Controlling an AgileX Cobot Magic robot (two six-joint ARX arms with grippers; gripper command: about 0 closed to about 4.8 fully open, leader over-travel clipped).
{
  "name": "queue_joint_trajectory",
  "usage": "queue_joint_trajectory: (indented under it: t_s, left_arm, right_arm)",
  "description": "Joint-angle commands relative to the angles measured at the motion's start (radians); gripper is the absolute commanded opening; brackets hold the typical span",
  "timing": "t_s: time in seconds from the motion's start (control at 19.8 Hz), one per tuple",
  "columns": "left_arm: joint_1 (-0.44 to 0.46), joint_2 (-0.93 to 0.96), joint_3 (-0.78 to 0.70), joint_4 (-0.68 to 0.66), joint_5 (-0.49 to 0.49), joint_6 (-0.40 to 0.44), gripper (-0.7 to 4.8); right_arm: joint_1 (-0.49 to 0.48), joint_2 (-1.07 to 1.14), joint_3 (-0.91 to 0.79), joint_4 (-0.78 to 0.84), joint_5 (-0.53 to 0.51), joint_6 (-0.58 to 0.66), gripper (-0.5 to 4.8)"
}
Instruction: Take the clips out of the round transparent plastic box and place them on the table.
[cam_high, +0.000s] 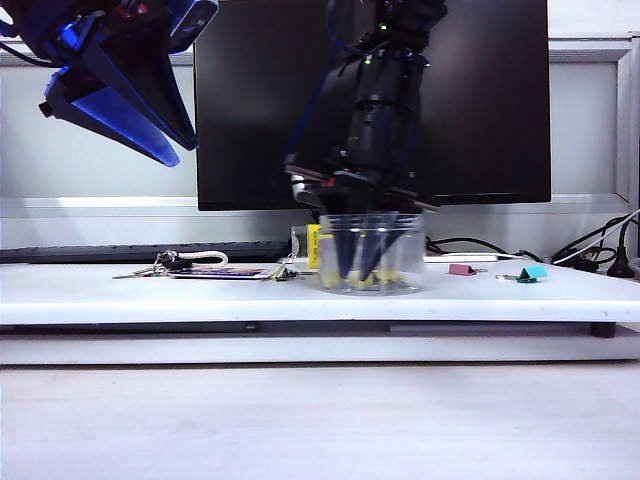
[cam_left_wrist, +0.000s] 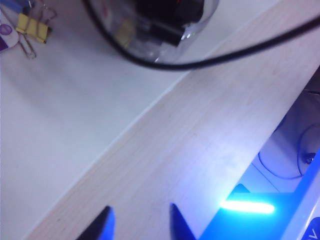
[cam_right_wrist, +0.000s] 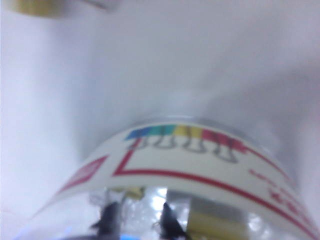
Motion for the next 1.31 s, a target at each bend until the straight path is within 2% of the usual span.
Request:
queue_joint_trajectory:
  t_s: [0.05, 0.71, 0.76, 0.81, 1.21, 1.31]
  left_arm:
    - [0.000, -0.005, 0.000, 0.010, 0.006, 0.008, 1.52]
    - [0.000, -0.005, 0.000, 0.008, 0.006, 0.008, 1.52]
    - [0.000, -0.005, 0.000, 0.008, 0.006, 0.008, 1.52]
    - [0.000, -0.005, 0.000, 0.008, 0.006, 0.008, 1.52]
    - [0.000, -0.005, 0.000, 0.009, 0.006, 0.015, 1.52]
    - [0.000, -0.005, 0.000, 0.010, 0.006, 0.015, 1.52]
  right_arm:
    - [0.010, 0.019, -0.011, 0.032, -0.038, 0.019, 1.11]
    - [0.045, 0.078, -0.034, 0.128, -0.035, 0.077, 1.02]
    - [0.045, 0.080, -0.034, 0.126, -0.035, 0.077, 0.91]
    - [0.046, 0.080, -0.034, 0.128, -0.033, 0.077, 0.50]
    - [0.046, 0.078, 0.007, 0.089, -0.013, 0.043, 0.45]
    - [0.046, 0.078, 0.053, 0.043, 0.034, 0.039, 0.52]
